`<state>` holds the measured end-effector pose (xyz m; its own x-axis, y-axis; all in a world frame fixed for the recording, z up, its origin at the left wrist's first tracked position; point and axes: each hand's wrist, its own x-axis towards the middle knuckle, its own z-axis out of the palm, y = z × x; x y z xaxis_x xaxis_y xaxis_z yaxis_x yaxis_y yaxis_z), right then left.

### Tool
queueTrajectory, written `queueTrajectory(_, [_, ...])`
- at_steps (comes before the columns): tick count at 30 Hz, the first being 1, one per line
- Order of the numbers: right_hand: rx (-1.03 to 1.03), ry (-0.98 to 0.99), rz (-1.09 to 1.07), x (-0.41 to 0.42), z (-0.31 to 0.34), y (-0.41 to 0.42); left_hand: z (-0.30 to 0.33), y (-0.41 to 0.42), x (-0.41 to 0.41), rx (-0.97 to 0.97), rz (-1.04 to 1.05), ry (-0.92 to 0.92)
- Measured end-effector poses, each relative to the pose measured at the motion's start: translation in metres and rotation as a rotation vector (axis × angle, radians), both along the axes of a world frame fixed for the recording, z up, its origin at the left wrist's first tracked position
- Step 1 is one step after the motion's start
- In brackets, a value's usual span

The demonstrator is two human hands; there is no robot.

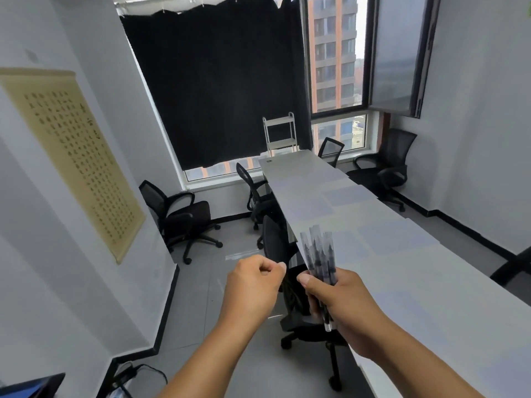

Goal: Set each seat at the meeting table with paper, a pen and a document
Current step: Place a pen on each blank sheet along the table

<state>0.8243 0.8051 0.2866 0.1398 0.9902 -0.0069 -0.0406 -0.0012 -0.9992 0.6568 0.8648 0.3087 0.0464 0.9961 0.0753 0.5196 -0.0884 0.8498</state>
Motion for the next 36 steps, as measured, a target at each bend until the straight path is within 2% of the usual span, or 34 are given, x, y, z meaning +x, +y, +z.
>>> queueTrajectory(8, [-0.061,0.029,-0.061,0.033,-0.002,0.077,0.008,0.099,0.045,0.013,-0.150,-0.036])
queueTrajectory(12, [-0.098,0.028,-0.160,0.042,-0.017,0.121,0.000,0.158,0.067,0.025,-0.262,0.005])
queueTrajectory(21, [-0.152,0.021,-0.466,0.049,-0.024,0.201,-0.015,0.275,0.105,-0.048,-0.562,-0.022])
queueTrajectory(28, [-0.243,0.064,-0.661,0.059,-0.042,0.203,-0.031,0.306,0.153,-0.185,-0.841,-0.100])
queueTrajectory(30, [-0.270,0.077,-0.711,0.069,-0.052,0.198,-0.040,0.304,0.174,-0.217,-0.943,-0.095])
queueTrajectory(36, [-0.311,0.113,-0.816,0.110,-0.079,0.188,-0.069,0.292,0.236,-0.305,-1.063,-0.029])
